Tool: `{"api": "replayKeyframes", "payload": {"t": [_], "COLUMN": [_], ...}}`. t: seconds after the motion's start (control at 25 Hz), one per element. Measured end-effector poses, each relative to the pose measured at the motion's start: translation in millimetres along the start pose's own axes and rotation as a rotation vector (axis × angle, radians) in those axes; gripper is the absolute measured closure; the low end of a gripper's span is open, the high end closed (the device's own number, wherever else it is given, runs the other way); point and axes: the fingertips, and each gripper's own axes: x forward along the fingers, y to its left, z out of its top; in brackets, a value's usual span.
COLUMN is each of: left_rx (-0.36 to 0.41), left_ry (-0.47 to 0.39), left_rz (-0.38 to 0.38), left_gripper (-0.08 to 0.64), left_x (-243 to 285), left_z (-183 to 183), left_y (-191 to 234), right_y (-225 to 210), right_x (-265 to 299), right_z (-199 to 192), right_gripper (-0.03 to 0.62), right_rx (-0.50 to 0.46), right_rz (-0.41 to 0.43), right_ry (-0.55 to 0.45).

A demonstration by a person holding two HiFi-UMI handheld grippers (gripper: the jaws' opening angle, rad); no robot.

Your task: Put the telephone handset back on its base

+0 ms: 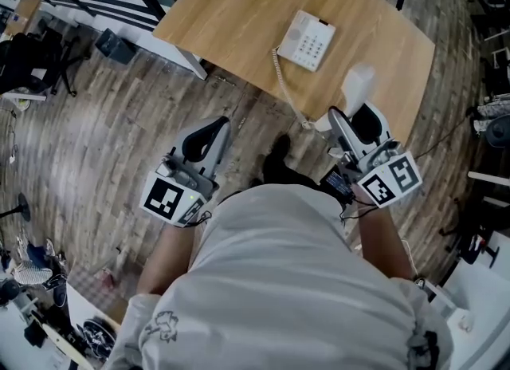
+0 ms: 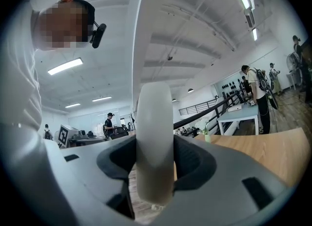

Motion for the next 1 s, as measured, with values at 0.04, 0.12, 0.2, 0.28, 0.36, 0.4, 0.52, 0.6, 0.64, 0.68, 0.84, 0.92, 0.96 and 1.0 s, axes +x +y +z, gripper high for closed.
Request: {"api": "replayKeyframes", "payload": {"t": [0.04,0.12,0.2,0.28,0.36,0.4,0.52,0.6,0.64,0.68,0.84,0.92,0.96,1.0], "left_rx": [0.001,0.005,0.011,0.017,0.014,0.012,0.020,0.025,0.027,0.029,0.036,0.037,0.037,0.038], "left_ry": [0.005,0.013,0.017,0.020,0.023,0.025,0.029,0.032,0.034,0.036,0.036,0.032,0.031,0.031], "left_rz": [-0.004,-0.011,-0.014,-0.015,-0.023,-0.030,-0.053,-0.068,-0.076,-0.084,-0.116,-0.136,-0.148,-0.162], "left_gripper": [0.554,0.554,0.554,0.554,0.554,0.554,0.554,0.554,0.554,0.554,0.554,0.554,0.554,0.554], "left_x": [10.9,35.0,60.4,85.3,110.4,122.6,154.3,171.6,179.4,186.6,211.8,223.4,229.2,234.9], "left_z": [1.6,5.5,10.7,15.5,18.7,19.8,23.2,26.0,27.5,28.9,33.6,34.9,35.2,35.2], "left_y": [3.7,10.6,18.4,27.2,33.9,35.5,36.6,37.5,37.9,38.2,39.3,39.9,40.5,41.6], "right_y": [-9.2,-30.3,-52.5,-72.7,-91.6,-100.9,-126.5,-140.8,-146.7,-151.8,-167.2,-173.5,-176.5,-179.2], "right_x": [4.4,13.3,23.4,33.2,39.6,41.4,43.9,44.7,44.9,44.9,43.6,42.7,42.6,42.7], "right_z": [2.7,8.1,13.3,18.3,22.9,25.0,29.8,33.0,34.9,36.7,40.5,40.9,41.1,41.3], "right_gripper": [0.371,0.370,0.371,0.371,0.371,0.370,0.370,0.370,0.371,0.370,0.371,0.371,0.371,0.371], "right_rx": [0.001,0.009,0.022,0.031,0.033,0.034,0.039,0.045,0.049,0.051,0.056,0.057,0.059,0.061], "right_rz": [0.000,-0.001,0.002,0.006,0.007,0.005,-0.002,-0.012,-0.017,-0.022,-0.041,-0.057,-0.066,-0.077], "right_ry": [0.001,0.004,0.007,0.007,0.004,0.002,-0.005,-0.008,-0.010,-0.010,-0.014,-0.019,-0.021,-0.023]}}
